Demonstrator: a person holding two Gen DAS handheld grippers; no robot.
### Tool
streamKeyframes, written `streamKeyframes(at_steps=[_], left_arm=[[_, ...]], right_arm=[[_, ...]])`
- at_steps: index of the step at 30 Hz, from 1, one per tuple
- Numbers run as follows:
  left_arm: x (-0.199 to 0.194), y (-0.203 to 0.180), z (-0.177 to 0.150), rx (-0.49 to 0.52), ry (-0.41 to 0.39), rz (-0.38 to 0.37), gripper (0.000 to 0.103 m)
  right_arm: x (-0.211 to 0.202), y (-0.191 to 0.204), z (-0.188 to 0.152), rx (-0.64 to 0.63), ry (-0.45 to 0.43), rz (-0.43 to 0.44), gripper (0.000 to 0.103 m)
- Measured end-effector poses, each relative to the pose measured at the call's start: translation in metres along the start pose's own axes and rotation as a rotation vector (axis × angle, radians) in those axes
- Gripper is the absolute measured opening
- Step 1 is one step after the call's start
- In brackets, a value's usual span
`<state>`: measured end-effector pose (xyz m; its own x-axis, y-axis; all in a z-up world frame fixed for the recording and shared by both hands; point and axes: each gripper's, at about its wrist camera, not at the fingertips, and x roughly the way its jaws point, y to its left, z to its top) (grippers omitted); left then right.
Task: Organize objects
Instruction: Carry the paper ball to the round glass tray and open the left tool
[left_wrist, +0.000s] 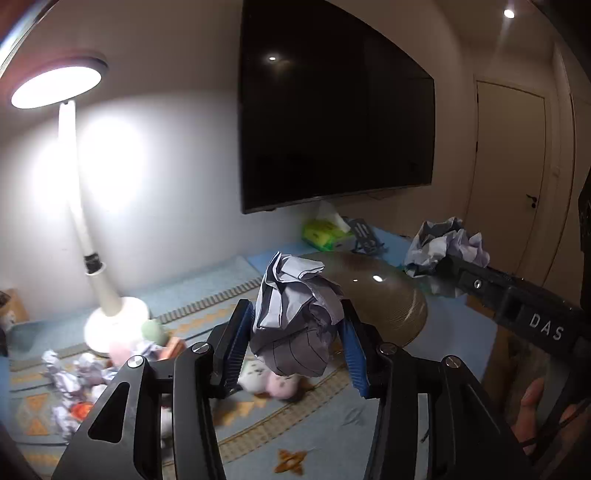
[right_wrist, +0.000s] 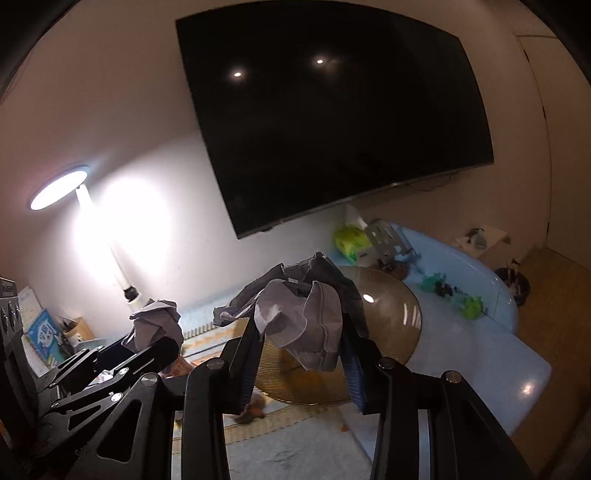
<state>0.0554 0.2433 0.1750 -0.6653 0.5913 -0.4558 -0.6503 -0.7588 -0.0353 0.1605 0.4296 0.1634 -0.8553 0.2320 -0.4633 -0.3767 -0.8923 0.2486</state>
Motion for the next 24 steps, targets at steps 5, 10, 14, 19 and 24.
streamKeyframes(at_steps=[5, 10, 14, 19, 24], left_arm=[[0.056, -0.019, 0.002, -0.043, 0.058, -0.050, 0.044], [0.095, -0.025, 0.003, -0.078, 0.098, -0.071, 0.047], [0.115, -0.028, 0.000, -0.096, 0.114, -0.017, 0.082], [0.109, -0.014, -0.010, -0.105, 0.123, -0.059, 0.084], [0.066, 0.007, -0.021, -0.120, 0.079, 0.002, 0.084]], right_arm=[[0.041, -0.029, 0.005, 0.049, 0.082, -0.016, 0.039], [0.070, -0.036, 0.014, 0.046, 0.130, -0.044, 0.080], [0.078, -0.043, 0.014, 0.055, 0.136, -0.050, 0.082], [0.072, -0.039, 0.007, 0.060, 0.148, -0.013, 0.082], [0.056, -0.002, -0.007, 0.013, 0.154, 0.082, 0.082]])
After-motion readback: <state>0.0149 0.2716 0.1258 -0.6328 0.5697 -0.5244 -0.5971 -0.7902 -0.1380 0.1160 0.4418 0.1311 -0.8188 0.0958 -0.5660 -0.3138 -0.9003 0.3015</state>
